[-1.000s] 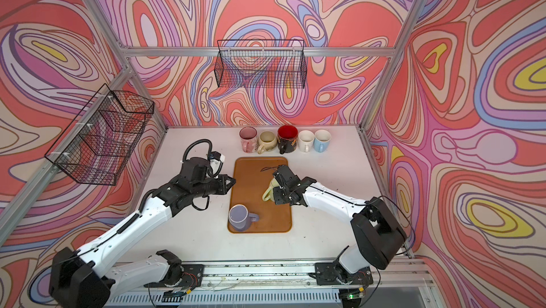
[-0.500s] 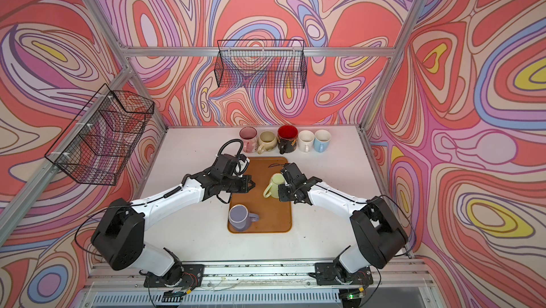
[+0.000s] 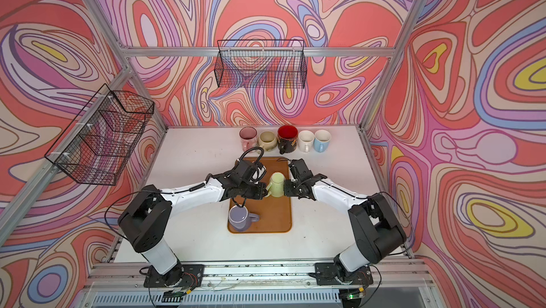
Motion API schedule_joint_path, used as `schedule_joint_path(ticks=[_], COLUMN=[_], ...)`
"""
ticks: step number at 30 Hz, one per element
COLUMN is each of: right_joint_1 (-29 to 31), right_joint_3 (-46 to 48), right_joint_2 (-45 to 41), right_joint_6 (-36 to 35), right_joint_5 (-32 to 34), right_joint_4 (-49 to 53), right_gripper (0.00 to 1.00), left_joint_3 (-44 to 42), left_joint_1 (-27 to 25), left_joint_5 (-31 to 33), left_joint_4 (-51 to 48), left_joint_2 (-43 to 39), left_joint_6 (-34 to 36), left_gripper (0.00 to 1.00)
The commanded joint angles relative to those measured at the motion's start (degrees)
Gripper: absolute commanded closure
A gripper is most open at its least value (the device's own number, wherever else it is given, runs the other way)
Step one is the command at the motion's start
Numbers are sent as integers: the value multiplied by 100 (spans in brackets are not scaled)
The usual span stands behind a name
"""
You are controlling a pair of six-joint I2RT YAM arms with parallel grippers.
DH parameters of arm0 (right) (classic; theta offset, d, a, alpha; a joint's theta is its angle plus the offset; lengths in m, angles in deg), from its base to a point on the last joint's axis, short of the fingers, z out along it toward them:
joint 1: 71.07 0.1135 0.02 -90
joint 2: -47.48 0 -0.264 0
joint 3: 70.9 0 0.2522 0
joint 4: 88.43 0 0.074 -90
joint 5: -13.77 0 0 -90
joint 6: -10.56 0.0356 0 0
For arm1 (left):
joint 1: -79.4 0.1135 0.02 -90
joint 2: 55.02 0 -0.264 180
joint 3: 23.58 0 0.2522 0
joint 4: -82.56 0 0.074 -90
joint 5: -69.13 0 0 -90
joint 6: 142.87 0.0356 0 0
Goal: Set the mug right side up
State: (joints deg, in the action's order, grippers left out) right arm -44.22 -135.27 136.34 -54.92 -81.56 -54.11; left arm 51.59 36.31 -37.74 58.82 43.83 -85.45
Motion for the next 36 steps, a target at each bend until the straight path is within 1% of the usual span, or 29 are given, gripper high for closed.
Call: schedule_joint_path(ticks=[1, 7, 12, 14, 18, 21, 25, 28, 29, 31, 36], right_joint_1=[-74, -108, -138, -141, -147, -146, -146, -150, -149, -146, -162], right_joint_3=[-190, -394, -450, -450, -399, -371, -344, -346, -344, -358, -417], right_joint_2=[221, 512, 545, 515, 439, 396, 360, 365, 360, 382, 458], right_joint_6=[12, 3, -39, -52, -69, -61, -1, 5, 8, 1, 27], right_joint_5=[-162, -243, -233, -224, -211, -237, -375, -393, -397, -400, -415], right_joint_4=[-207, -289, -263, -232, -228, -241, -342, -359, -359, -368, -403], right_gripper=[77, 77, 77, 78, 77, 78, 77, 77, 77, 77, 77], left_joint_3=[176, 184, 188, 280, 252, 347, 458, 521, 551, 645, 708], left_joint_1=[-166, -337, -298, -167, 197, 427, 478, 444, 426, 351, 97], left_joint_5=[161, 204, 826, 902, 839, 703, 484, 382, 390, 412, 459], left_joint_4=[90, 129, -189, -444, -642, -758, -596, -550, -358, -363, -369], left_joint_2=[53, 129, -370, -549, -714, -502, -26, 279, 336, 447, 550], left_joint_6=[-61, -119, 146, 207, 234, 282, 246, 131, 129, 146, 131], left_gripper=[100, 100, 100, 100, 100, 100, 100, 100, 100, 100, 100])
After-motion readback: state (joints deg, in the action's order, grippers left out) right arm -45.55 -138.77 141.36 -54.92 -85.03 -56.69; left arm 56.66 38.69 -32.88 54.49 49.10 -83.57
